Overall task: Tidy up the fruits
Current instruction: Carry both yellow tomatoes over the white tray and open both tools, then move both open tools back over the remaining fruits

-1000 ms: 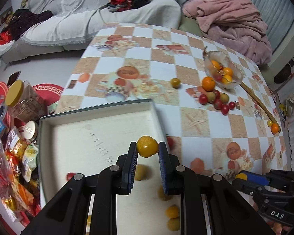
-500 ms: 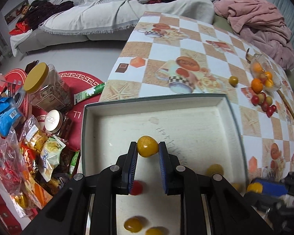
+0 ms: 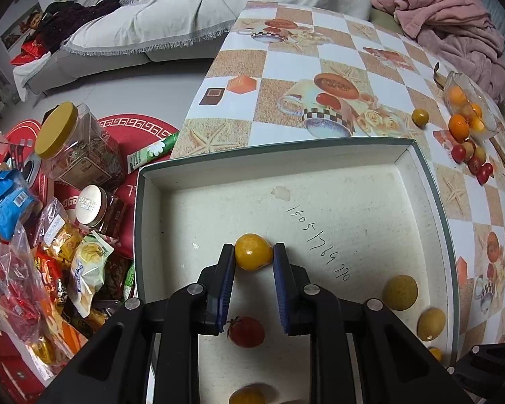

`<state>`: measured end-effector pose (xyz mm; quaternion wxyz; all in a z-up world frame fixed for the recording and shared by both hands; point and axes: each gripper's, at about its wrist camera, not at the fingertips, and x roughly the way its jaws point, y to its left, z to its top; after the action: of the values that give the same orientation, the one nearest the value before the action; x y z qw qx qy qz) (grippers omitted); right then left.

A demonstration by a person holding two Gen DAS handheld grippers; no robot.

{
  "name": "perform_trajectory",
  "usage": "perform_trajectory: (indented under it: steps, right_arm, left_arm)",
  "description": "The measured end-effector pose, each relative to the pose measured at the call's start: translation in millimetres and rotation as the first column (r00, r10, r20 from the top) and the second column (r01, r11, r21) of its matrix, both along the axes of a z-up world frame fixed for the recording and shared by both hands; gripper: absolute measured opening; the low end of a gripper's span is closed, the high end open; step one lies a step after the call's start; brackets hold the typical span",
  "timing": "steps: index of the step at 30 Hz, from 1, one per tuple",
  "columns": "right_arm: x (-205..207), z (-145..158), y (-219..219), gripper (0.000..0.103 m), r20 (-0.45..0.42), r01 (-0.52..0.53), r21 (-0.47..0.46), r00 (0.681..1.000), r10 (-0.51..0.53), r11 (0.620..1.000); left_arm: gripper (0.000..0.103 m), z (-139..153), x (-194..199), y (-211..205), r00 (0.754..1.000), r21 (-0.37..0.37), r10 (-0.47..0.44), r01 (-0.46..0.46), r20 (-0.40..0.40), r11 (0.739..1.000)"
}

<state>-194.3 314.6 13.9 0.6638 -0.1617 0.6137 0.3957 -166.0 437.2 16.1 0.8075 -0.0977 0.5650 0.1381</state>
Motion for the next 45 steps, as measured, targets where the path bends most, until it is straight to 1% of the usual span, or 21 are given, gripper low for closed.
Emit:
perform_trajectory:
  steps: [2,3,4,5,6,7,8,10,12,17,20,24,28,31,34,37,41,43,44,45]
  right_arm:
    - [-3,-3,1,0.026,0.007,-0.018,-0.011,1.0,0.018,1.0]
    - [-5,-3,1,0.031,0.01,-0.024,-0.007,1.0,0.024,1.0]
    - [-6,-3,2,0.033,0.007,-0.03,-0.003,1.0,0.03,1.0]
    - [-7,-3,2,0.042,0.004,-0.033,0.002,0.999,0.033,0.999]
    - [-8,-2,3,0.056,0.006,-0.036,0.001,0.999,0.036,0.999]
    - [-8,-2,3,0.062,0.013,-0.038,-0.004,0.999,0.038,0.999]
    - [-10,-3,4,0.068,0.013,-0.04,-0.003,0.999,0.04,0.999]
    - [-11,-3,4,0.069,-0.001,-0.041,0.008,0.999,0.041,0.999]
    - [-13,2,2,0.083,-0.001,-0.047,0.024,0.999,0.048,0.999]
    - [-13,31,-19,0.086,0.029,-0.065,0.09,0.998,0.062,0.994]
    - [0,47,-44,0.086,0.055,-0.019,0.105,0.998,0.014,0.994]
    - [32,51,-82,0.087,0.057,0.115,0.102,0.991,-0.121,0.988]
    - [76,50,-130,0.087,0.065,0.271,0.071,0.959,-0.275,0.96]
    - [106,45,-162,0.087,0.063,0.355,0.055,0.932,-0.358,0.933]
    - [123,40,-181,0.087,0.074,0.405,0.037,0.911,-0.407,0.914]
    - [143,35,-201,0.087,0.092,0.453,0.027,0.886,-0.454,0.891]
    - [165,29,-215,0.086,0.121,0.486,0.021,0.866,-0.484,0.874]
    - [175,24,-219,0.082,0.13,0.486,0.017,0.865,-0.484,0.874]
    - [180,21,-220,0.077,0.137,0.479,0.01,0.869,-0.476,0.878]
    - [185,18,-220,0.074,0.143,0.471,0.003,0.873,-0.466,0.882]
  left_arm:
    - [0.024,0,1,0,1.0,0.004,-0.006,0.006,-0.003,1.0]
    - [0.033,0,1,0,1.0,0.01,-0.008,0.008,-0.007,1.0]
    - [0.046,0,2,-1,1.0,0.032,-0.005,0.006,-0.013,0.999]
    - [0.079,0,2,0,1.0,0.038,-0.002,0.003,-0.013,0.999]
    - [0.083,2,0,0,1.0,0.047,0.006,-0.006,0.003,0.999]
    - [0.083,5,-1,0,1.0,0.052,0.008,-0.009,0.021,0.999]
    - [0.083,5,0,0,1.0,0.045,0.004,-0.005,0.017,0.999]
    - [0.083,4,1,-1,1.0,0.052,0.0,0.0,-0.002,0.999]
    - [0.083,5,2,-3,1.0,0.059,-0.007,0.008,-0.004,0.998]
    - [0.083,15,6,-12,1.0,0.08,-0.027,0.027,0.001,0.996]
    - [0.083,27,12,-20,0.999,0.088,-0.04,0.039,0.016,0.995]
    - [0.083,49,29,-38,0.995,0.09,-0.076,0.07,0.062,0.993]
    - [0.083,63,51,-65,0.989,0.08,-0.115,0.108,0.088,0.991]
    - [0.083,68,67,-85,0.986,0.057,-0.133,0.128,0.099,0.99]
    - [0.083,68,83,-105,0.986,0.04,-0.139,0.136,0.094,0.99]
    - [0.083,64,97,-120,0.988,0.039,-0.131,0.128,0.086,0.991]
    - [0.083,55,116,-133,0.991,0.032,-0.117,0.115,0.07,0.993]
    - [0.083,47,125,-137,0.992,0.042,-0.113,0.11,0.058,0.993]
    - [0.083,42,129,-139,0.993,0.049,-0.112,0.11,0.048,0.993]
    - [0.083,37,133,-139,0.993,0.059,-0.11,0.108,0.036,0.992]
